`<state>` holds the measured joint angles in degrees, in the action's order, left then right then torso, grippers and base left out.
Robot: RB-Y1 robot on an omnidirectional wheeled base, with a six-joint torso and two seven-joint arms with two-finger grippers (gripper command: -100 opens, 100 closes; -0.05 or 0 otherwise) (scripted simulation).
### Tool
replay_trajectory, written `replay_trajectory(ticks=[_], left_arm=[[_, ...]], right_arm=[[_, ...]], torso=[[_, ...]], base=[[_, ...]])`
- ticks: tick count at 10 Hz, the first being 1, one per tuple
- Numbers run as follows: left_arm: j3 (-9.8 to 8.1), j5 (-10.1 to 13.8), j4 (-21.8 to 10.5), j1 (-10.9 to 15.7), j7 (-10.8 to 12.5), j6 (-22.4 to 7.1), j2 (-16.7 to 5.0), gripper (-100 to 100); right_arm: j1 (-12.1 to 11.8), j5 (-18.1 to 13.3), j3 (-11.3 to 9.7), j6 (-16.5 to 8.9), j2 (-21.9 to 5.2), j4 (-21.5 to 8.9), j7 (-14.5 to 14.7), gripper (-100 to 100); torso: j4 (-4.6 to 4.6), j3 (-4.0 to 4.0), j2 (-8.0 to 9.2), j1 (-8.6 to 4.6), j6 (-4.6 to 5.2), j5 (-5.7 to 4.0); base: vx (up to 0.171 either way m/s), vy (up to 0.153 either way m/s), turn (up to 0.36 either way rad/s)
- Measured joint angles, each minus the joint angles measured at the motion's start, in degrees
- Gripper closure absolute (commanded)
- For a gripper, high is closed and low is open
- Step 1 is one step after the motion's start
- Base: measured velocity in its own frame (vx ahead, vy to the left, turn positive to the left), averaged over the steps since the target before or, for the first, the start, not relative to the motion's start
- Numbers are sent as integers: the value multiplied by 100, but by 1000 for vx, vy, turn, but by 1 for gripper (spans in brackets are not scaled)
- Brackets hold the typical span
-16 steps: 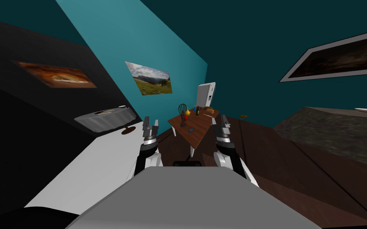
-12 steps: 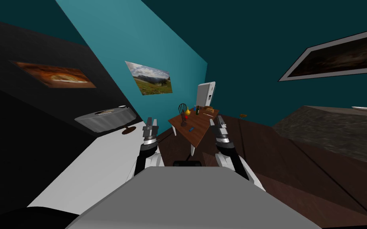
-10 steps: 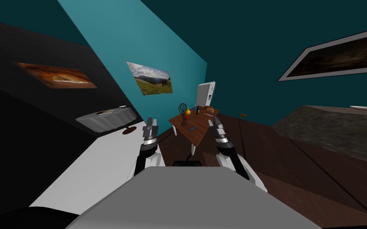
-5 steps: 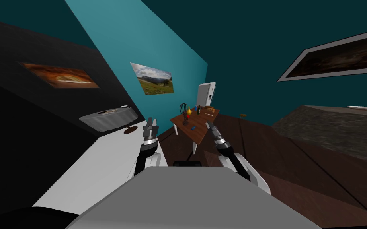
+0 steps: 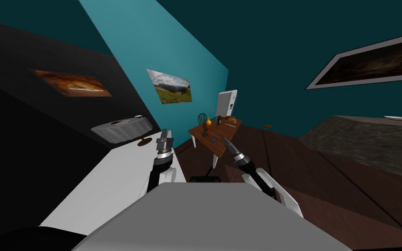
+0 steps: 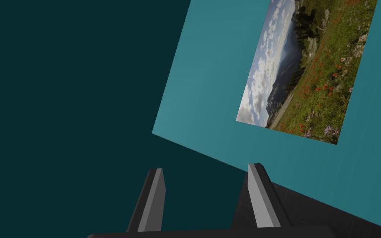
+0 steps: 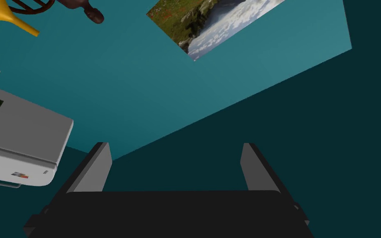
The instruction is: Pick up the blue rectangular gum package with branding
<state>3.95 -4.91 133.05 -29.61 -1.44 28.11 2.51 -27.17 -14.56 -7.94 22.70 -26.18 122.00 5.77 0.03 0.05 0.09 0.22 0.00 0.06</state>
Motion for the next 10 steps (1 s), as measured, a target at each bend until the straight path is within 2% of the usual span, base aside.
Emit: replay_trajectory(ticks=[10], left_arm=[[0, 0, 0, -1, 0, 0, 0, 0]], right_arm=[[38, -860, -478, -471, -1403, -796, 1138, -100]], torso=[[-4, -10, -17, 1, 0, 0]], base=[[7, 71, 41]])
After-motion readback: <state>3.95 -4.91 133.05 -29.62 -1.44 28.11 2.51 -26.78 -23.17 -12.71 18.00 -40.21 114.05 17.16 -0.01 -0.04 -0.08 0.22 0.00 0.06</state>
